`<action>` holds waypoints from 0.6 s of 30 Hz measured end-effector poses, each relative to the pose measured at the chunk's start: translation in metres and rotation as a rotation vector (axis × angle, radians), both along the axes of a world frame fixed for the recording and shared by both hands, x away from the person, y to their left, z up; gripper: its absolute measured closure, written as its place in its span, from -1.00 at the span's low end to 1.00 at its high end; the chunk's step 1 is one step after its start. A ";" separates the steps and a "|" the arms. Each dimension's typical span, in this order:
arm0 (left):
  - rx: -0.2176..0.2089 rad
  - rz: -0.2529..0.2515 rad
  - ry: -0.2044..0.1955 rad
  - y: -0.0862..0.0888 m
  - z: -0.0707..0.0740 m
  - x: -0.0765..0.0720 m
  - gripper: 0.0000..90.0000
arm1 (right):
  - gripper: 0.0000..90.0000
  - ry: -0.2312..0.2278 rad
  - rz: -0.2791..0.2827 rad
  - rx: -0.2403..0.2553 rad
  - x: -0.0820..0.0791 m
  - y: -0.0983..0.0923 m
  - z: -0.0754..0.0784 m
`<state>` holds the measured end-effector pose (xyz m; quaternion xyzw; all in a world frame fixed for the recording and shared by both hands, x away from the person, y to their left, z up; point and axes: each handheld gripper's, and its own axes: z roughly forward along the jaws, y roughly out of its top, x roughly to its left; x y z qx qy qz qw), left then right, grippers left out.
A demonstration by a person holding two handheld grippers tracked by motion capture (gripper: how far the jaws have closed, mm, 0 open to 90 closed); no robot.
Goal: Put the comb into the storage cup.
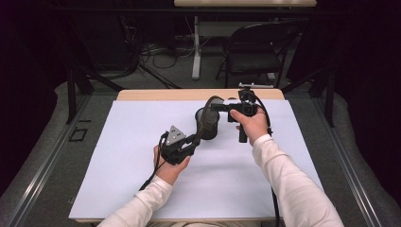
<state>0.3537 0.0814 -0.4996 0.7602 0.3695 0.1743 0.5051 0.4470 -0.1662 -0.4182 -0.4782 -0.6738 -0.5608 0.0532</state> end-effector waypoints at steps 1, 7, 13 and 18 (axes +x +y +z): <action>0.000 0.000 0.000 0.000 0.000 0.000 0.61 | 0.86 0.003 0.002 0.002 0.000 0.000 0.000; -0.004 -0.004 0.000 0.000 0.000 0.000 0.61 | 0.92 0.031 0.015 0.035 0.001 -0.001 -0.001; -0.005 -0.006 0.001 0.000 -0.001 0.000 0.61 | 0.94 0.046 0.021 0.047 0.001 -0.002 -0.001; -0.005 -0.005 0.002 0.000 -0.001 0.000 0.61 | 0.94 0.042 0.024 0.043 0.001 -0.002 -0.001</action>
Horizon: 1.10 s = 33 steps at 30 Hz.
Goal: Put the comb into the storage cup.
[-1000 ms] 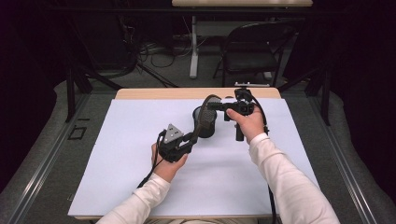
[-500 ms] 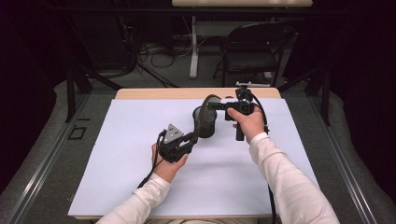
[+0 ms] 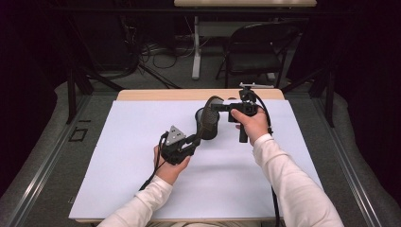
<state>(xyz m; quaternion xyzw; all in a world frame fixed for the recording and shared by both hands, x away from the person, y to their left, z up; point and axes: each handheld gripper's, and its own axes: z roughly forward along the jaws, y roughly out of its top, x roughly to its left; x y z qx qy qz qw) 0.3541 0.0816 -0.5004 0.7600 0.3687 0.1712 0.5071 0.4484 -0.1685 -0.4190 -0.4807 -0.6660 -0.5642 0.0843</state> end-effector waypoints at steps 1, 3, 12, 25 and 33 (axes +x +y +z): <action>-0.001 0.000 -0.002 0.000 0.000 0.000 0.61 | 0.94 -0.003 0.001 -0.002 0.000 0.000 0.000; 0.000 -0.001 -0.001 0.000 0.000 0.000 0.61 | 0.94 -0.003 0.001 -0.001 0.000 0.000 0.000; -0.002 0.002 0.005 0.000 -0.001 0.000 0.60 | 0.95 -0.027 0.012 -0.011 -0.001 0.001 0.000; -0.009 0.011 -0.001 0.000 0.000 0.001 0.59 | 0.95 -0.039 0.014 -0.003 -0.002 0.003 0.001; -0.018 0.017 -0.003 0.002 0.001 0.001 0.56 | 0.95 -0.052 0.019 -0.010 -0.003 0.006 0.002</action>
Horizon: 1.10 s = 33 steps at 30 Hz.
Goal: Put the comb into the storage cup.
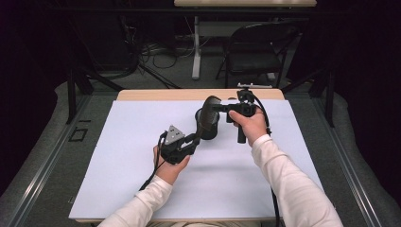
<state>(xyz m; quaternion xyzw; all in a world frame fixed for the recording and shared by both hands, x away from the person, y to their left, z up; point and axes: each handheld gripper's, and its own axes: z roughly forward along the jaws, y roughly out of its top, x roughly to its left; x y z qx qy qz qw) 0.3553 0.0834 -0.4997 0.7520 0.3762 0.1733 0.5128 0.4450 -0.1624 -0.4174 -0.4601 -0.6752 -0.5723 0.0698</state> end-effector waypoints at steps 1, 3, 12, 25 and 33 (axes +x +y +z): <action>0.000 0.004 -0.001 0.000 0.000 0.000 0.56 | 0.95 0.002 0.000 -0.001 0.000 0.000 0.000; -0.008 0.002 0.001 0.001 0.000 0.000 0.53 | 0.95 0.003 -0.002 0.002 0.000 0.001 0.000; -0.023 0.012 -0.001 0.002 0.001 0.002 0.36 | 0.95 -0.017 -0.034 0.006 0.000 -0.002 0.002; -0.051 0.025 0.003 0.006 0.001 0.006 0.09 | 0.95 -0.045 -0.077 0.006 0.001 -0.008 0.010; -0.043 0.042 -0.010 0.007 0.001 0.008 -0.03 | 0.95 -0.086 -0.109 -0.003 0.000 -0.011 0.025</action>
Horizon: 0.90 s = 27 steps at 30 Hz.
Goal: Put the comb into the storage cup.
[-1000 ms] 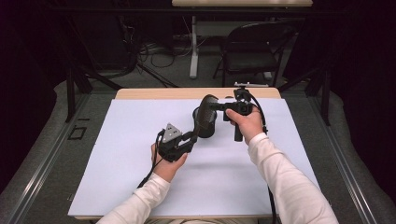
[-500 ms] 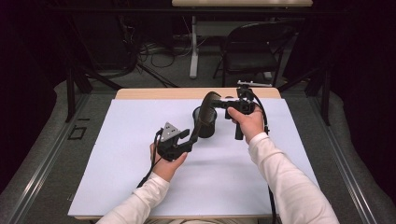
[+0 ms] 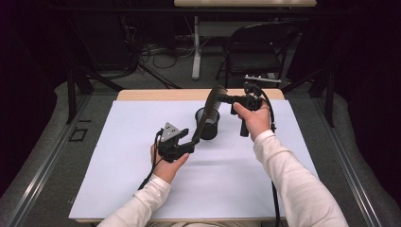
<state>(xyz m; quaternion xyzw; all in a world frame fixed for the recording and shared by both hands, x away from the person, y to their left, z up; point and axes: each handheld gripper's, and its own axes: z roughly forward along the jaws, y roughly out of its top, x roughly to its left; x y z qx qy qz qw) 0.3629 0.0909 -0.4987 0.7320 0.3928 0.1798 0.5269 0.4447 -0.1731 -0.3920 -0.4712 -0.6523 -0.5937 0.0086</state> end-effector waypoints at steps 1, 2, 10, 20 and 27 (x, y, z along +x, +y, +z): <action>0.000 0.003 -0.002 0.000 0.000 0.000 -0.04 | 0.95 -0.007 -0.004 -0.003 0.000 -0.001 0.002; 0.003 0.004 -0.002 0.000 0.000 0.000 -0.06 | 0.95 -0.010 -0.011 -0.004 0.000 -0.001 0.004; 0.000 0.020 0.000 0.003 0.001 0.002 -0.10 | 0.95 -0.031 -0.044 -0.009 0.002 -0.005 0.013; 0.019 0.057 -0.025 0.007 0.003 0.004 -0.16 | 0.95 -0.046 -0.078 -0.009 0.006 -0.007 0.020; 0.007 0.046 -0.026 0.009 0.004 0.007 -0.19 | 0.95 -0.062 -0.108 -0.011 0.009 -0.007 0.025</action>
